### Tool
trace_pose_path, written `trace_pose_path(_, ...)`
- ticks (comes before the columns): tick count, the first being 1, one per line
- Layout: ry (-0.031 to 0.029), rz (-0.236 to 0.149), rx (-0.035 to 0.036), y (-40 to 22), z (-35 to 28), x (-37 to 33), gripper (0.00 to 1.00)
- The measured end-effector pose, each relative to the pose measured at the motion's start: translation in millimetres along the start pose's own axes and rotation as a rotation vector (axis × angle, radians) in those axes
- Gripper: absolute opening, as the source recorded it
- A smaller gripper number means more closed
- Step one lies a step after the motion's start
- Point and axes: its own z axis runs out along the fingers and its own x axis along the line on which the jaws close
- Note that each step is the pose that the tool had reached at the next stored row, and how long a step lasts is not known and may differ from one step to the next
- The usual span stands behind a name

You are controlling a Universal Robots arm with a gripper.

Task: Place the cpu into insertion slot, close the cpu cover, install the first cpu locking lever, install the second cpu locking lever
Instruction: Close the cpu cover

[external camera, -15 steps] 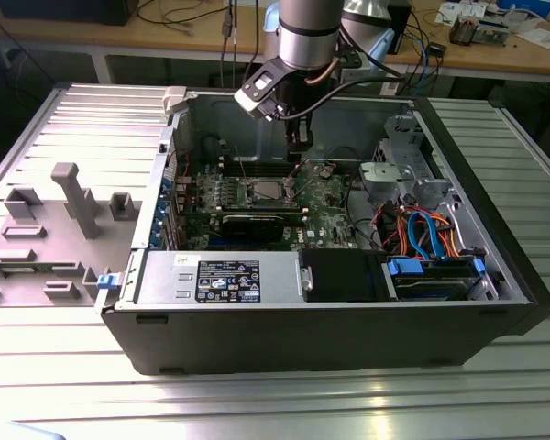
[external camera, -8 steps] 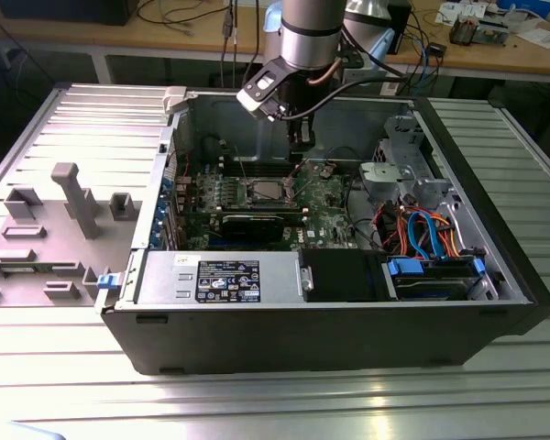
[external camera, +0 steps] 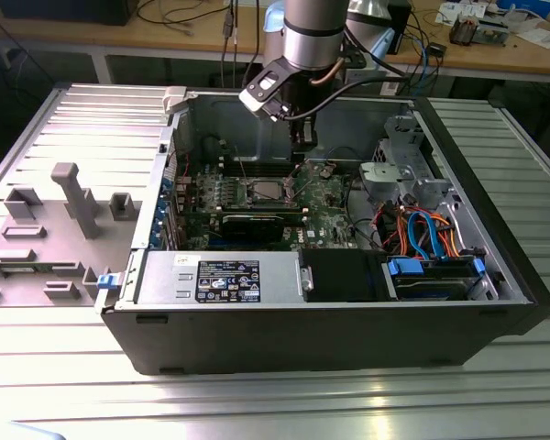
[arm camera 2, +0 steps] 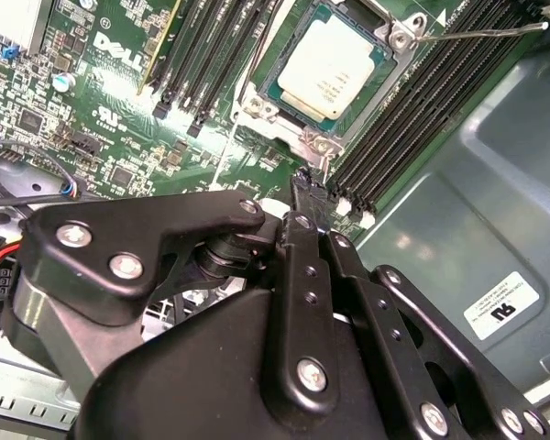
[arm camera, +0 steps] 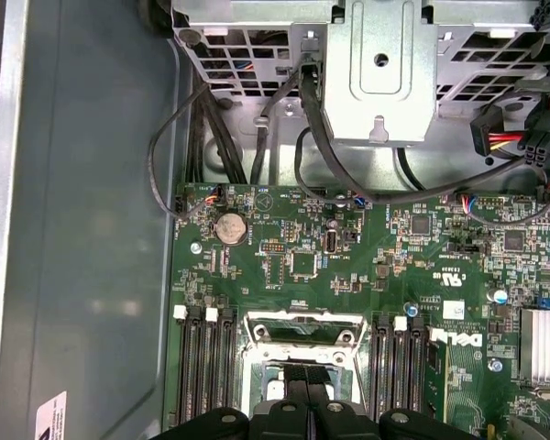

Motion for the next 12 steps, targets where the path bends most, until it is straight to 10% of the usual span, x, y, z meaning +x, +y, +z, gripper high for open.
trace_pose_path(12,0.0,0.0,0.0,2.2,0.0,-0.1,0.11)
